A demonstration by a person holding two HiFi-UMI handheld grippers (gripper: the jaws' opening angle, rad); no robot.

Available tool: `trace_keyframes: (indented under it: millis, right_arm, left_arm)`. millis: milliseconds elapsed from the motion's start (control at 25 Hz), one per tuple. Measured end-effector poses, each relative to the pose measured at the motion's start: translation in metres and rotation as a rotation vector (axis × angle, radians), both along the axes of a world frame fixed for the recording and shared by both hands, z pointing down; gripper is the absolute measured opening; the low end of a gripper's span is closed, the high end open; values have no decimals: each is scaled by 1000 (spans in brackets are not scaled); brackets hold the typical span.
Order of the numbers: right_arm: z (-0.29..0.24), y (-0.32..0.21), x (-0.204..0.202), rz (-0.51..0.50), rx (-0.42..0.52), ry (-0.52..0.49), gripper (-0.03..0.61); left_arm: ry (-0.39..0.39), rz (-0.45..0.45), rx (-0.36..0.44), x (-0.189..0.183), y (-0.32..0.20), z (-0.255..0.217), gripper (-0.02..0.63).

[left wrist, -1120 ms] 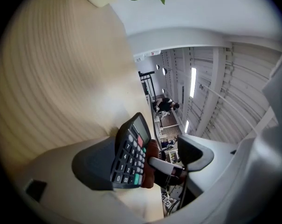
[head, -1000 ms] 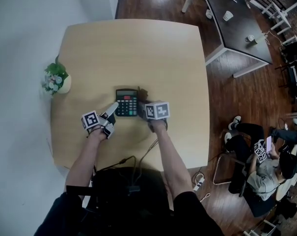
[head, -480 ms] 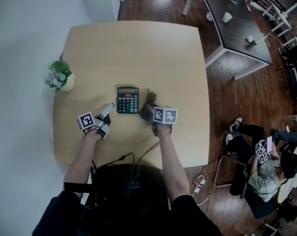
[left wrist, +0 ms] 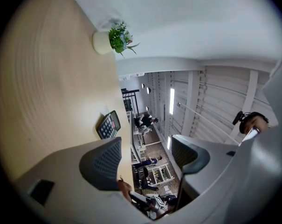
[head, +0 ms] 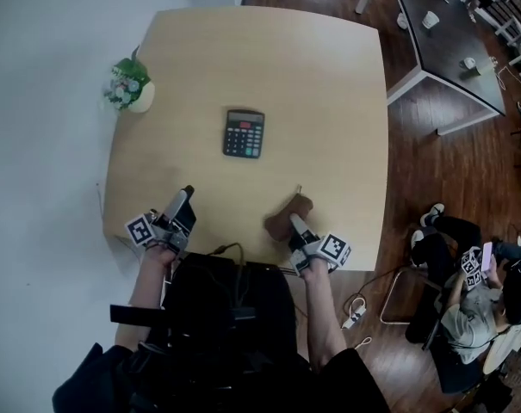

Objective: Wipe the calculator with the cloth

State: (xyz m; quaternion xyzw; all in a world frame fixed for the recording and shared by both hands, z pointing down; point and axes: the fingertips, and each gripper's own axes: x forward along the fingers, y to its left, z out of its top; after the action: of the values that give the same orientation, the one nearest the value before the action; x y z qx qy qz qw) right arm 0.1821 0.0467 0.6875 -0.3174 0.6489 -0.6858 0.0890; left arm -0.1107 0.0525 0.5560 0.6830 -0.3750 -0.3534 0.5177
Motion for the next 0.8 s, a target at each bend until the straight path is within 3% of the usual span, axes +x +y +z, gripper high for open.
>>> trace_keyframes:
  millis: [160,360,480,640,800]
  right_arm:
    - [-37,-16,-28,-7,74,-85,66]
    - [-162,-35,-52,100,307,-319,66]
    - [-214,-17,-53,164,387,-408,66]
    - [-247,32,-68,211,416,-430,64]
    - [-262,97,-94,221,431,-398,64]
  left_arm:
    - [49,61,126,30,7,-50,286]
    - [97,170,342,57,7,-132,244]
    - [102,245,445,67,20,-169,238]
    - [90,314,498,60,63,-190,225]
    - [127,332,476,46,112,-180,202]
